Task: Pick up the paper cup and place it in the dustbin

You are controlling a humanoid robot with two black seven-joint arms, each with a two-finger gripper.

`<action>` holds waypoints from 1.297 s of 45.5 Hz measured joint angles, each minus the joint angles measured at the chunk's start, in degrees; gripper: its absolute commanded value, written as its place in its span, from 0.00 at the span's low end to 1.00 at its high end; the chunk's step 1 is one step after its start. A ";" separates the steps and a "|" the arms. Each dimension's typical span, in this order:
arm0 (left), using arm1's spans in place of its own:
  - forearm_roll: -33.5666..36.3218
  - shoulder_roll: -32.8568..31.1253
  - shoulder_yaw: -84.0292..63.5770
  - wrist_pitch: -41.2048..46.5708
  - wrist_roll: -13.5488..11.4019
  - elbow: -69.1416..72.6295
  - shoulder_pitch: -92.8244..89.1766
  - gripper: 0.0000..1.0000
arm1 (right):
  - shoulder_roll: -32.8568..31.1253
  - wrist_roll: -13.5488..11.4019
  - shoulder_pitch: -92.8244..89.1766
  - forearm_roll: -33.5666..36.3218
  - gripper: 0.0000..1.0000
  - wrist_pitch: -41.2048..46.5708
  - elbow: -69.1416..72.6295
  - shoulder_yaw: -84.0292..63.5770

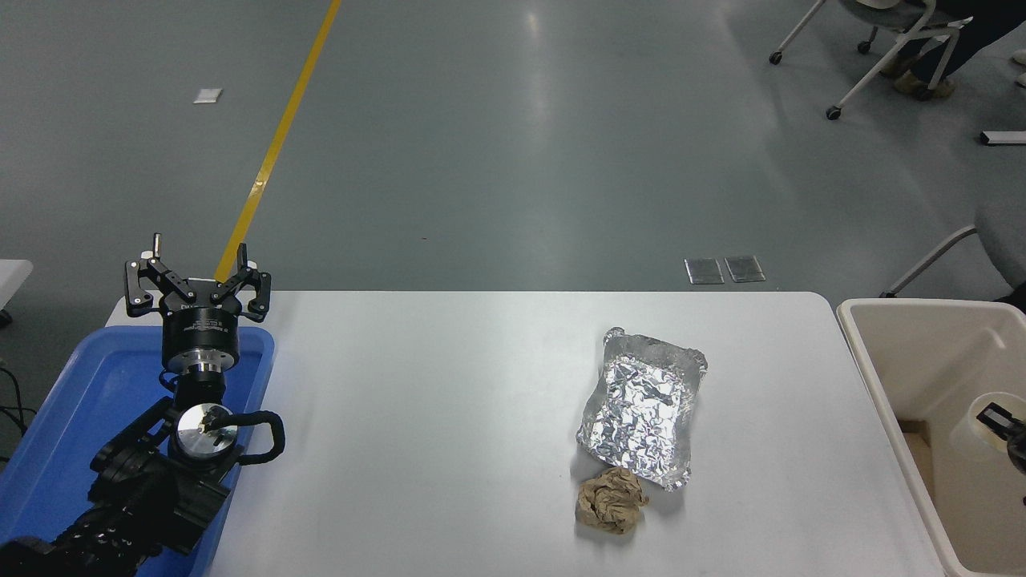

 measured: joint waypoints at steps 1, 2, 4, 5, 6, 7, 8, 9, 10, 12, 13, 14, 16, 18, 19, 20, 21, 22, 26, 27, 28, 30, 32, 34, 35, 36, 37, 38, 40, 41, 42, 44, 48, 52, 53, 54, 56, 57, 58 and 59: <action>0.00 0.00 0.00 0.00 0.00 0.00 0.00 0.99 | 0.00 0.00 0.02 -0.03 1.00 0.09 0.00 -0.06; 0.00 0.00 0.00 0.00 0.00 0.00 0.00 0.99 | 0.00 -0.02 0.13 -0.11 1.00 0.19 0.00 -0.15; 0.00 0.00 0.00 0.00 0.00 0.00 0.00 0.99 | -0.18 -0.02 0.56 -0.25 1.00 0.44 0.00 -0.32; 0.00 -0.01 0.00 0.00 0.01 0.00 0.00 0.99 | -0.51 -0.02 0.98 -0.33 1.00 0.70 0.10 -0.57; 0.00 -0.02 0.00 0.00 0.01 0.00 0.00 0.99 | -0.78 -0.03 1.29 -0.39 1.00 0.89 0.24 -0.79; 0.00 -0.02 0.00 0.00 0.01 0.00 0.00 0.99 | -1.08 -0.03 1.70 -0.48 1.00 1.14 0.47 -1.09; 0.00 -0.02 0.00 0.00 0.02 0.00 0.00 0.99 | -1.78 -0.03 2.88 -0.69 1.00 1.72 1.43 -1.84; 0.00 -0.03 0.00 0.00 0.04 0.00 0.00 0.99 | -2.04 0.01 3.34 -0.78 1.00 1.92 1.79 -2.06; 0.00 -0.03 0.00 0.00 0.06 0.00 0.00 0.99 | -2.42 0.03 4.04 -0.89 1.00 2.11 2.41 -2.37; 0.00 -0.03 0.00 0.00 0.09 0.00 0.00 0.99 | -4.15 0.05 6.62 -1.32 1.00 2.80 5.19 -3.50; 0.00 -0.03 0.00 0.00 0.09 0.00 0.00 0.99 | -5.10 0.08 8.07 -1.64 1.00 3.01 6.67 -4.01; 0.00 -0.03 0.00 0.00 0.09 0.00 0.00 0.99 | -6.13 0.07 9.70 -1.99 1.00 3.24 8.28 -4.50; 0.01 -0.03 0.00 0.00 0.10 0.00 0.00 0.99 | -8.40 0.10 13.56 -3.06 1.00 3.71 12.26 -5.58; 0.01 -0.04 0.00 0.00 0.10 0.00 0.00 0.99 | -10.42 0.11 17.42 -4.46 1.00 4.17 16.26 -6.49; 0.02 -0.05 0.00 0.00 0.09 0.00 0.00 0.99 | -11.36 0.09 19.30 -5.23 1.00 4.47 18.21 -6.92; 0.03 -0.05 0.00 0.00 0.09 0.00 0.01 0.99 | -12.31 0.08 21.24 -6.04 1.00 4.92 20.17 -7.30; 0.04 -0.06 0.00 0.00 0.10 0.00 0.00 0.99 | -13.50 0.08 23.89 -7.19 1.00 5.80 22.77 -7.82; 0.05 -0.06 0.00 0.00 0.10 0.00 0.00 0.99 | -14.23 0.08 25.76 -7.83 1.00 6.42 24.46 -8.12; 0.06 -0.07 0.00 -0.01 0.10 0.00 0.00 0.99 | -16.64 -0.09 34.19 -10.48 1.00 10.96 31.58 -10.02; 0.07 -0.08 0.00 0.00 0.10 0.00 0.01 0.99 | -16.90 -0.11 36.05 -10.93 1.00 12.01 32.87 -10.51; 0.07 -0.08 0.00 -0.01 0.10 0.00 0.01 0.99 | -17.18 -0.14 38.68 -11.49 1.00 13.64 34.75 -11.38; 0.09 -0.08 0.00 -0.01 0.10 0.00 0.01 0.99 | -17.29 -0.19 42.27 -12.10 1.00 15.61 37.22 -12.69; 0.07 -0.08 0.00 -0.01 0.10 0.00 0.00 0.99 | -17.03 -0.23 46.61 -12.76 1.00 17.98 39.93 -14.72; 0.07 -0.08 0.00 -0.01 0.10 0.00 0.01 0.99 | -16.17 -0.25 51.02 -13.28 1.00 20.08 42.40 -17.10; 0.08 -0.08 0.00 -0.01 0.10 0.01 0.00 0.99 | -15.69 -0.24 52.80 -13.43 1.00 20.82 43.32 -18.07; 0.08 -0.08 0.00 -0.02 0.10 0.01 0.01 0.99 | -14.89 -0.21 55.06 -13.64 1.00 21.81 44.45 -19.43; 0.08 -0.08 0.00 -0.02 0.10 0.00 0.01 0.99 | -14.24 -0.20 56.64 -13.78 1.00 22.44 45.18 -20.39; 0.10 -0.08 0.01 -0.02 0.10 0.00 0.01 0.99 | -13.47 -0.17 58.22 -13.89 1.00 23.08 45.92 -21.34; 0.09 -0.10 0.03 -0.03 0.10 0.00 0.00 0.99 | -10.25 -0.07 63.22 -13.83 1.00 24.96 48.21 -24.42; 0.08 -0.07 0.03 -0.03 0.10 0.01 -0.01 0.99 | -10.00 -0.06 63.45 -13.72 1.00 25.09 48.39 -24.58; 0.08 -0.04 0.03 -0.03 0.09 0.01 -0.01 0.99 | -9.06 -0.08 64.30 -13.43 1.00 25.47 49.02 -25.23; 0.08 -0.08 0.03 -0.04 0.07 0.01 0.01 0.99 | -5.74 0.01 67.74 -12.25 1.00 26.81 51.17 -27.02; 0.08 -0.07 0.03 -0.04 0.09 0.01 0.00 0.99 | -1.01 0.04 72.47 -9.83 1.00 29.06 54.42 -29.17; 0.08 -0.08 0.03 -0.03 0.09 0.00 0.00 0.99 | 3.40 0.07 76.79 -6.45 1.00 32.01 57.12 -30.32; 0.08 -0.07 0.03 -0.03 0.09 0.00 0.01 0.99 | 4.41 0.07 77.77 -5.44 1.00 32.87 57.65 -30.55; 0.08 -0.05 0.02 -0.03 0.10 0.01 0.01 0.99 | 5.73 0.08 79.17 -3.90 1.00 34.12 58.33 -30.81; 0.07 -0.05 0.02 -0.03 0.09 0.01 0.02 0.99 | 7.40 0.12 80.96 -1.97 1.00 35.62 59.08 -31.00; 0.05 -0.04 0.02 -0.03 0.09 0.01 0.02 0.99 | 8.35 0.09 82.08 -0.68 1.00 36.61 59.52 -31.20; 0.03 -0.04 0.01 -0.03 0.09 0.01 0.03 0.99 | 9.09 0.11 82.97 0.42 1.00 37.45 59.92 -31.34; 0.03 -0.03 0.01 -0.03 0.08 0.00 0.04 0.99 | 9.82 0.10 83.85 1.41 1.00 38.22 60.30 -31.38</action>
